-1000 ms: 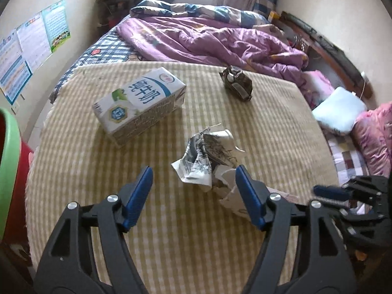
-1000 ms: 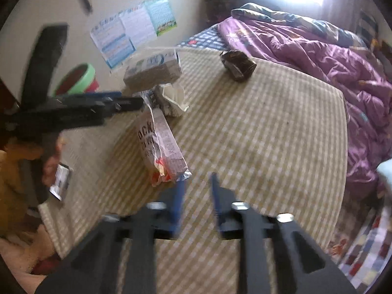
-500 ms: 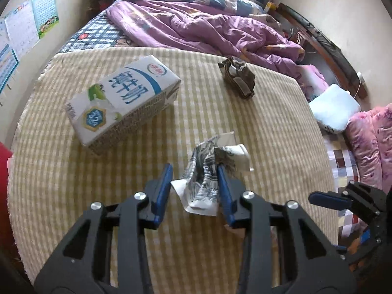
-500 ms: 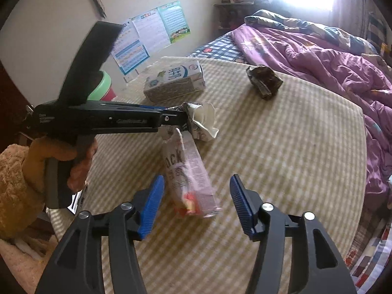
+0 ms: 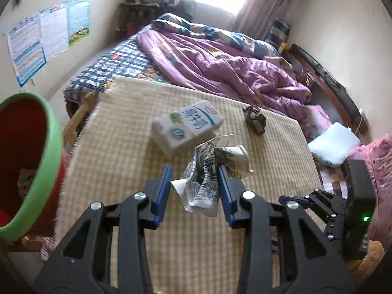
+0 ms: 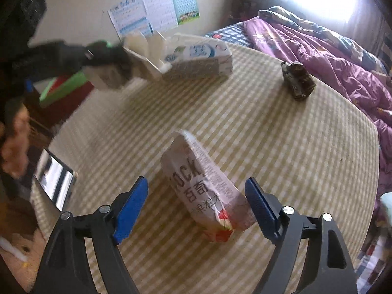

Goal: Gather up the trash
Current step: 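Grasp the white-pink POCKY bag with the right gripper, then carry the silver wrapper over the bin with the left gripper while the right carries the POCKY bag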

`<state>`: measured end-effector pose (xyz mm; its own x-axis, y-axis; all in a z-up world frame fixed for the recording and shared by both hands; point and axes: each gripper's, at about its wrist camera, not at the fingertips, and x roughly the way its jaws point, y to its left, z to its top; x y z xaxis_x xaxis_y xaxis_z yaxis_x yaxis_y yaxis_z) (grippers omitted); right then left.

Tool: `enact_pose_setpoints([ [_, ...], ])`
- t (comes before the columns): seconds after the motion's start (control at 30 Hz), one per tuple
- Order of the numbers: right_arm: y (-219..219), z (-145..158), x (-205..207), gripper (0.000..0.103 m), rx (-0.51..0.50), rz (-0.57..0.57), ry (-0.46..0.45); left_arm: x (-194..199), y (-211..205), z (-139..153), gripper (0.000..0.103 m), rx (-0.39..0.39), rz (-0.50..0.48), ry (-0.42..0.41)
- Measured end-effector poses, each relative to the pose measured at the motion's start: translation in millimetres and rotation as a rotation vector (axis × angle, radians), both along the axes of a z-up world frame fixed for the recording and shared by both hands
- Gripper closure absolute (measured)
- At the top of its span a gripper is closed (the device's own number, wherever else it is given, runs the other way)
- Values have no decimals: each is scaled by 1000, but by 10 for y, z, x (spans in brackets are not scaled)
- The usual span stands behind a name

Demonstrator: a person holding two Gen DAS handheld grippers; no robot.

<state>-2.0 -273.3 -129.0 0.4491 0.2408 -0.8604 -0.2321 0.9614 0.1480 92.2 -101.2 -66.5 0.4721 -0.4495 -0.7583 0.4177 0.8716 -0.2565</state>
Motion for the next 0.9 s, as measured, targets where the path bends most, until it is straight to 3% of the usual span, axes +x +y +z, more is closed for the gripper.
enact_pose_setpoints([
  [0.03, 18, -17, -11, 36, -20, -6, 1, -14, 58, 8, 67, -3, 11, -1],
  [0.07, 22, -33, -22, 50, -26, -12, 4, -29, 119, 9, 67, -7, 22, -1],
  [0.1, 13, -41, -30, 54, -17, -22, 8, -38, 161, 7, 67, -10, 29, 1],
  [0.33, -19, 101, -84, 62, 19, -107, -13, -38, 478, 16, 67, -37, 75, 2],
  [0.37, -12, 149, -85, 80, 31, -122, -18, -42, 527, 35, 67, -37, 81, -5],
  [0.6, 156, 503, -5, 79, 148, -201, -81, -9, 886, 169, 67, -31, 124, -59],
  [0.9, 779, 844, 249, 79, 225, -164, -137, 68, 1477, 255, 67, -25, 200, -97],
])
